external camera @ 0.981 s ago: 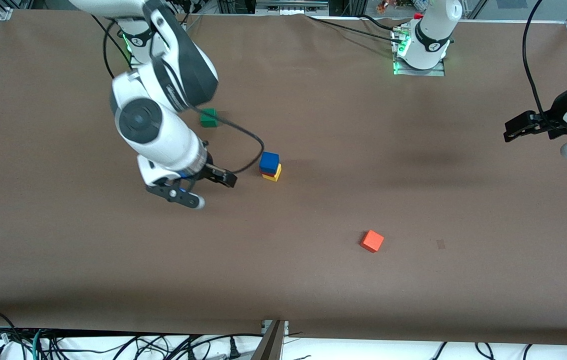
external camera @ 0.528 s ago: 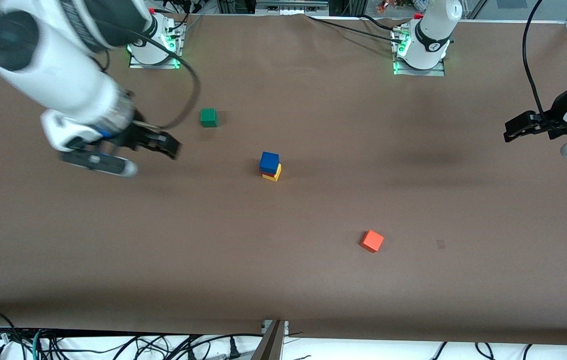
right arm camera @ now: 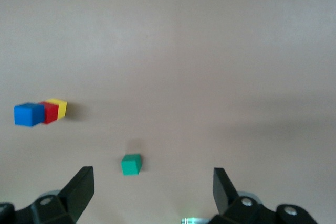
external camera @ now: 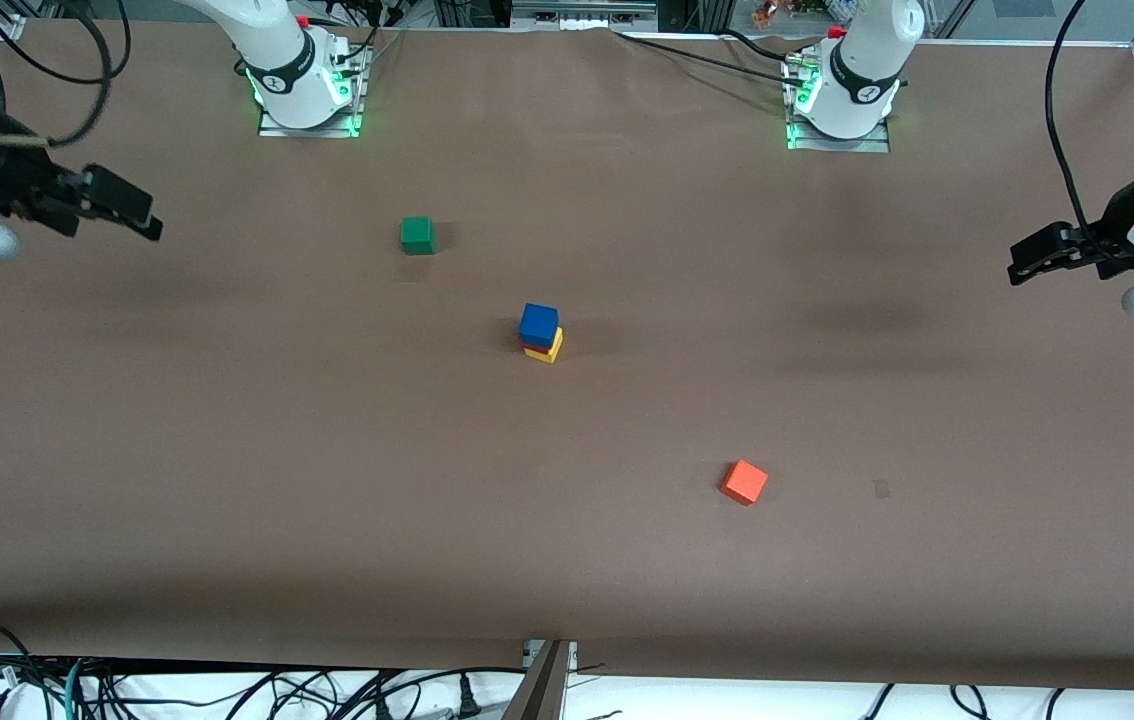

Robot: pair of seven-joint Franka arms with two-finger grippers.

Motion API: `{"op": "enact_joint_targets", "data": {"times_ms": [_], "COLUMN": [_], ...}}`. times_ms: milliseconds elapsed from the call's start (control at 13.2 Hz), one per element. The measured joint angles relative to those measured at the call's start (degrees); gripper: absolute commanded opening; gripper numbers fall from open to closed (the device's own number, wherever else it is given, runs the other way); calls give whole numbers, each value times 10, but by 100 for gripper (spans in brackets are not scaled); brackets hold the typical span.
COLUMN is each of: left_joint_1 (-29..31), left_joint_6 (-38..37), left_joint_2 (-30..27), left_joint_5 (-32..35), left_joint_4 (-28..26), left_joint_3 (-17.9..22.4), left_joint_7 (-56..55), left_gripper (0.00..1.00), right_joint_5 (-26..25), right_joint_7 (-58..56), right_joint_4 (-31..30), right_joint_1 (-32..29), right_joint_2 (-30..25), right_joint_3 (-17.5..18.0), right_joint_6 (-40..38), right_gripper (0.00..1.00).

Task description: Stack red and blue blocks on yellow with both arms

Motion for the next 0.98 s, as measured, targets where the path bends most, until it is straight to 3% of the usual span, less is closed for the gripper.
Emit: {"op": "enact_joint_targets", "data": {"times_ms": [151, 302, 981], "left_joint_1": [0, 0, 0], "left_joint_6": [0, 0, 0], "left_joint_2": [0, 0, 1], "left_joint_5": [0, 0, 0], "left_joint_4": [0, 0, 0], "left_joint_3": [0, 0, 0], "left_joint_7": [0, 0, 0], "left_gripper": [100, 100, 100], "right_joint_5": [-18, -43, -67], "right_joint_7": [0, -1, -41], "right_joint_4": [-53, -107, -127], "right_joint_1": [-39, -48, -52], "right_joint_2": [-44, -78, -84], "right_joint_3": [44, 64, 70], "right_joint_6": [11, 46, 72], "right_gripper": [100, 100, 100]}}
